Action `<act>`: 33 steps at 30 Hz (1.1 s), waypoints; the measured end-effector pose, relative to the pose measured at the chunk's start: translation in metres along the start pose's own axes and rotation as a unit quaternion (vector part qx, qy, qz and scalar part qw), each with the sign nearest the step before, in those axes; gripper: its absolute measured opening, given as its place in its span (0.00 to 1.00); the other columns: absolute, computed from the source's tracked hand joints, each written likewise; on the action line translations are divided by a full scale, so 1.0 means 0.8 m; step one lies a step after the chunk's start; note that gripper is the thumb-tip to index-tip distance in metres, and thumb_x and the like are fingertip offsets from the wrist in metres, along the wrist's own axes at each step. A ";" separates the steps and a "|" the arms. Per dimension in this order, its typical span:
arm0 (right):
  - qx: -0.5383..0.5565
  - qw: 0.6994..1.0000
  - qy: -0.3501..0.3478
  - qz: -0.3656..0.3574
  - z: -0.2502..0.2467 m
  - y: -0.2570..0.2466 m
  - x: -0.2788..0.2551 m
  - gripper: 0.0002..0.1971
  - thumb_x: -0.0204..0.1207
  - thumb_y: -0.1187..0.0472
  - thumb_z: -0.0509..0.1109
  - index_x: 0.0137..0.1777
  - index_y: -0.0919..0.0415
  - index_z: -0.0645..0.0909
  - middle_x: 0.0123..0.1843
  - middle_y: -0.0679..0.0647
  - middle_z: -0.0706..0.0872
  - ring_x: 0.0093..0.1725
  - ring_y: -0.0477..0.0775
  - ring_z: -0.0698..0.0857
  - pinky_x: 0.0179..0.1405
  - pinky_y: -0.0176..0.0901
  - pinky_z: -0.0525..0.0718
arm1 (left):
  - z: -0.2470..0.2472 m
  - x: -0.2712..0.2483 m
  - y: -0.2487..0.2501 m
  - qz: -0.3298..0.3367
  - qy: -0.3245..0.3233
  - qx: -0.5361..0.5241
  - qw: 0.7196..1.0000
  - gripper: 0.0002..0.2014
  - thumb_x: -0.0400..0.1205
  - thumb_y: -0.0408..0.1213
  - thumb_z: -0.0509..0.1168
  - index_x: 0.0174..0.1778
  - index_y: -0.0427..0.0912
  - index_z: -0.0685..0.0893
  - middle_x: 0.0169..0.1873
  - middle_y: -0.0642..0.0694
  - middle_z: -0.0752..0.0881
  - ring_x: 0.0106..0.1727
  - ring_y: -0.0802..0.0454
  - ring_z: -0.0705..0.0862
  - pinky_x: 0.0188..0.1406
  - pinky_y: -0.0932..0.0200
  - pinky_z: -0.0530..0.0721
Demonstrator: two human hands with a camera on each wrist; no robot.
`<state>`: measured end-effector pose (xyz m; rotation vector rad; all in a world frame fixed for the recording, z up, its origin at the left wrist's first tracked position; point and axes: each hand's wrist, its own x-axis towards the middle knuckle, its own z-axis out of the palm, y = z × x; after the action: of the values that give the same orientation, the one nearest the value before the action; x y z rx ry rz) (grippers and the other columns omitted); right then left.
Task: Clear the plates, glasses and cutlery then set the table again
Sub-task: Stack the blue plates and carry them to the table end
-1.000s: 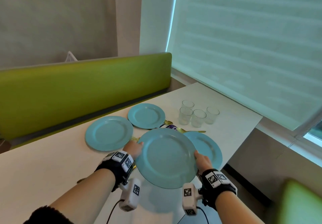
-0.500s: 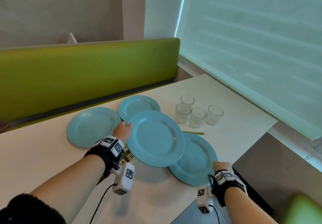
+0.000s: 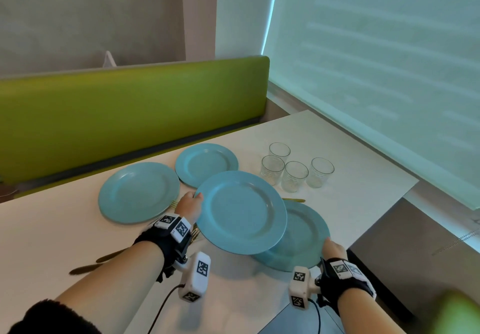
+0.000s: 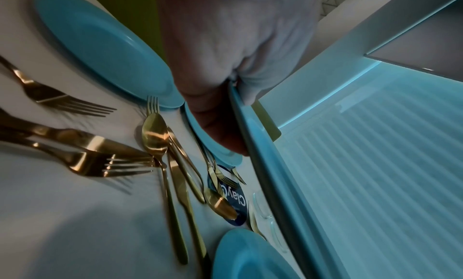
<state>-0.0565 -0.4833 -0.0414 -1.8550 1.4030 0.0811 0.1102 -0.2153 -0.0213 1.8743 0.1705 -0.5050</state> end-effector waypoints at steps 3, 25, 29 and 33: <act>0.053 0.997 0.061 0.013 -0.022 -0.005 0.001 0.19 0.85 0.63 0.54 0.72 0.72 0.69 0.69 0.69 0.78 0.70 0.64 0.78 0.56 0.43 0.75 | 0.017 0.010 -0.002 0.004 0.001 -0.024 1.000 0.18 0.85 0.42 0.55 0.63 0.32 0.78 0.62 0.32 0.82 0.63 0.35 0.82 0.66 0.40 0.79; 0.420 0.906 -0.053 0.003 0.107 -0.084 -0.152 0.21 0.87 0.56 0.52 0.60 0.75 0.76 0.63 0.71 0.80 0.55 0.68 0.82 0.53 0.59 0.81 | -0.069 -0.032 -0.021 0.035 0.042 0.047 0.997 0.21 0.87 0.38 0.53 0.74 0.34 0.69 0.71 0.34 0.76 0.72 0.37 0.75 0.70 0.50 0.72; 0.432 0.896 -0.092 -0.038 0.124 -0.112 -0.153 0.19 0.85 0.51 0.56 0.61 0.67 0.76 0.54 0.62 0.80 0.46 0.61 0.81 0.40 0.49 0.80 | -0.080 -0.015 -0.021 0.015 0.034 0.047 0.998 0.20 0.86 0.40 0.55 0.73 0.36 0.70 0.68 0.36 0.79 0.69 0.38 0.77 0.67 0.51 0.74; 0.381 0.917 -0.097 -0.063 0.130 -0.143 -0.129 0.20 0.86 0.53 0.55 0.66 0.68 0.75 0.57 0.63 0.82 0.54 0.64 0.83 0.60 0.65 0.82 | -0.098 0.014 -0.016 0.009 0.030 0.072 0.997 0.21 0.86 0.46 0.53 0.70 0.37 0.74 0.67 0.37 0.80 0.68 0.39 0.77 0.66 0.52 0.73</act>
<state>0.0402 -0.3300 -0.0001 -1.2306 0.9710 -0.3014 0.1358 -0.1398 -0.0153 2.0319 0.1605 -0.4585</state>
